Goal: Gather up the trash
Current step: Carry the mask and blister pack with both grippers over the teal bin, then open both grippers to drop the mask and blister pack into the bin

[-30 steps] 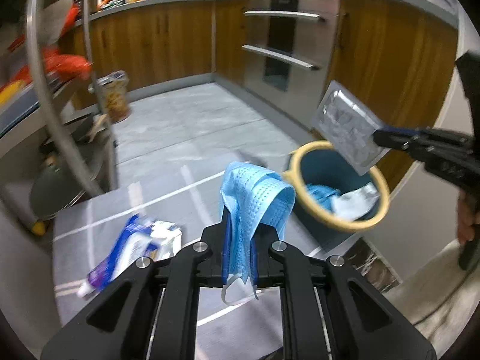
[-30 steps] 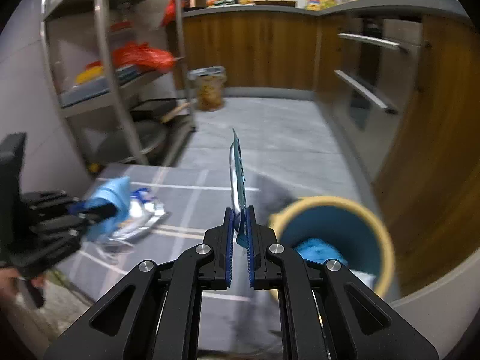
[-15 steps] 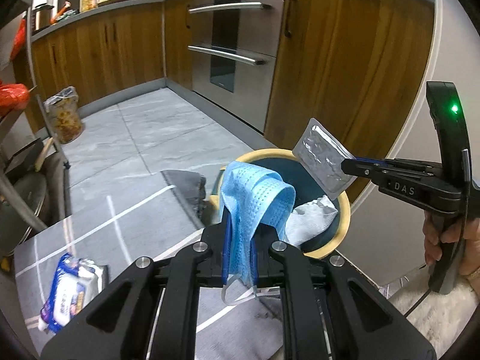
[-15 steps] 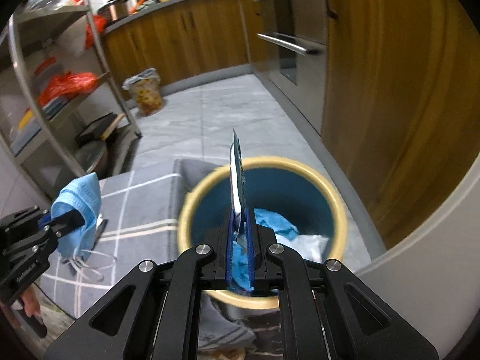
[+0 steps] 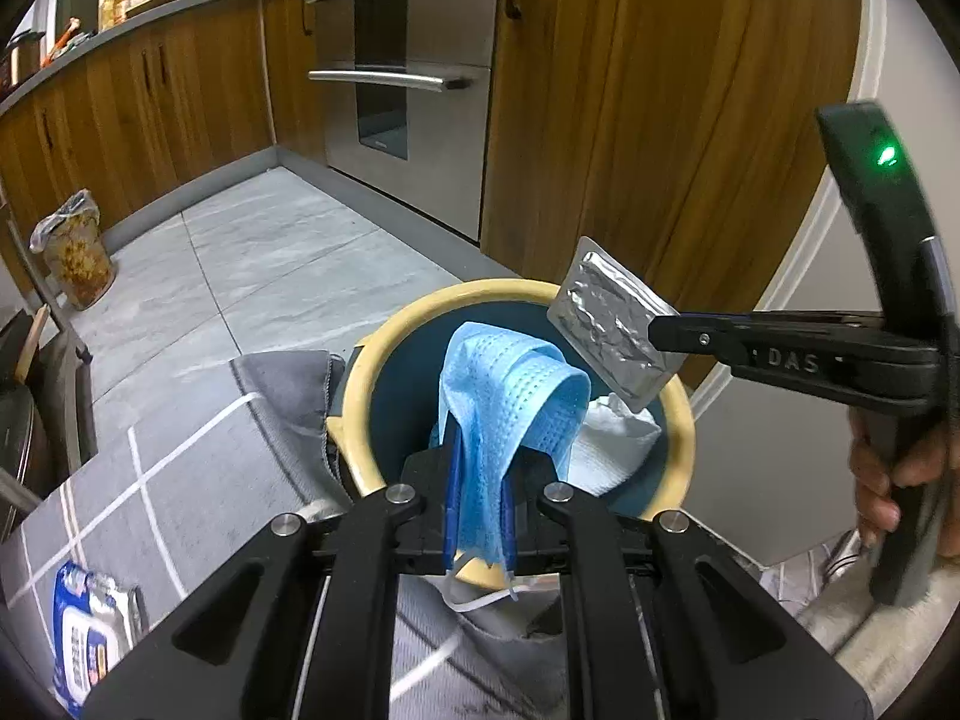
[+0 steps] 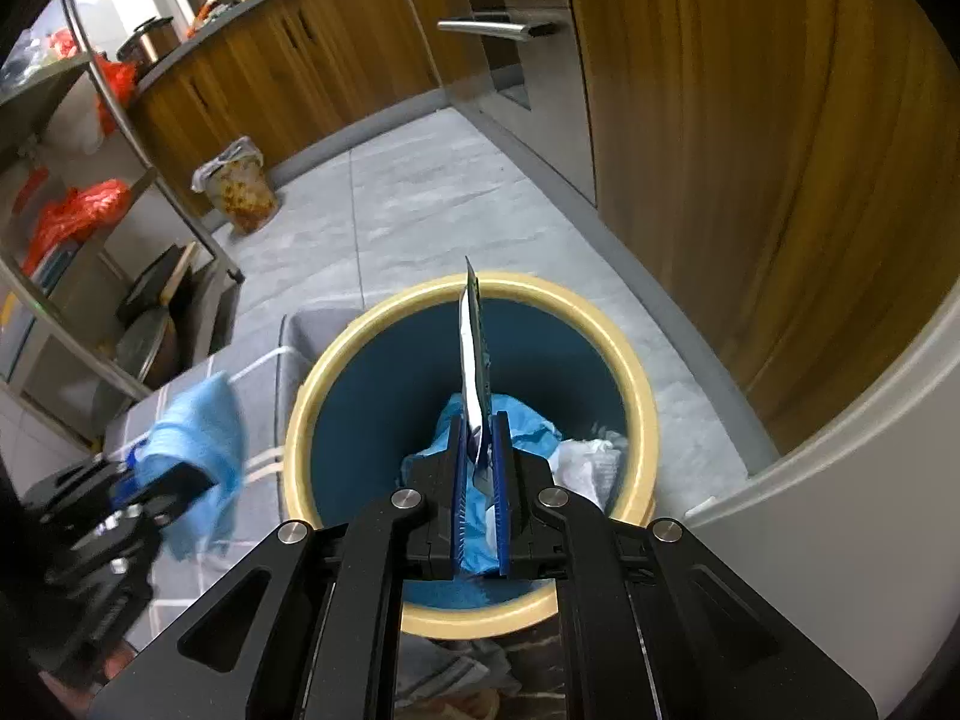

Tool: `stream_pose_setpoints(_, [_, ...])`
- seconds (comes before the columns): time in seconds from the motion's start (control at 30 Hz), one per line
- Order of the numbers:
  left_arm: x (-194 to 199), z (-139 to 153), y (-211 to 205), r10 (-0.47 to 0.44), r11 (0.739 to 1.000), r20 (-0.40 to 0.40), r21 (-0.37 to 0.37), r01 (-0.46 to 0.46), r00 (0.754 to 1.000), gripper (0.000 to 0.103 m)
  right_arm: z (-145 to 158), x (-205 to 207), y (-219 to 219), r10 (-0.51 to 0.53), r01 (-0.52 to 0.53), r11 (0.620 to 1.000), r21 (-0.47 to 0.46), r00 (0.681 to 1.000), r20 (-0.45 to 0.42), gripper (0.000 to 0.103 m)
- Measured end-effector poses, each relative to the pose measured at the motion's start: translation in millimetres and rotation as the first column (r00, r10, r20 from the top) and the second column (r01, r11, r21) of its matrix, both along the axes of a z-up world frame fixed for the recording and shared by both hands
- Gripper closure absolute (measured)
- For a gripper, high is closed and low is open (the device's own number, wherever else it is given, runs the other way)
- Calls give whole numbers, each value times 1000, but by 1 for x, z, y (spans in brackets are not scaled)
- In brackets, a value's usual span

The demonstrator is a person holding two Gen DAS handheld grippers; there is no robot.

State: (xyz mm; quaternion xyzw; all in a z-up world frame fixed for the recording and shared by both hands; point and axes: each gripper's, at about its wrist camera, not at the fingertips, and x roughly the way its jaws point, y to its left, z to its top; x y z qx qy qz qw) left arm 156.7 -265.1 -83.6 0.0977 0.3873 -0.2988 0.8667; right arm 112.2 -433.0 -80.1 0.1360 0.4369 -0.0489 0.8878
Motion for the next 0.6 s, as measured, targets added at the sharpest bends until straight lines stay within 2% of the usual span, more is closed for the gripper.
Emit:
stream_pose_setpoints(0.2, [13,-19,-8,11,1000,-53,17,-10,999,88,-4,3,0,4,-4,1000,-22,1000,-12,93])
stream_pose_setpoints(0.3, [14,-22,-11,11,999,-44,36,-9,999,79,-4,1,-2,-1,0,1000,-23,1000,-12,91])
stream_pose_setpoints(0.47, [15,-22,-9,26,999,-47,34,-24,999,55,-4,-1,-2,-7,6,1000,-23,1000,-14,89])
stream_pose_setpoints(0.6, [13,-19,-8,28,999,-36,39,-27,999,49,-2,-2,0,-2,1,999,-32,1000,-14,88])
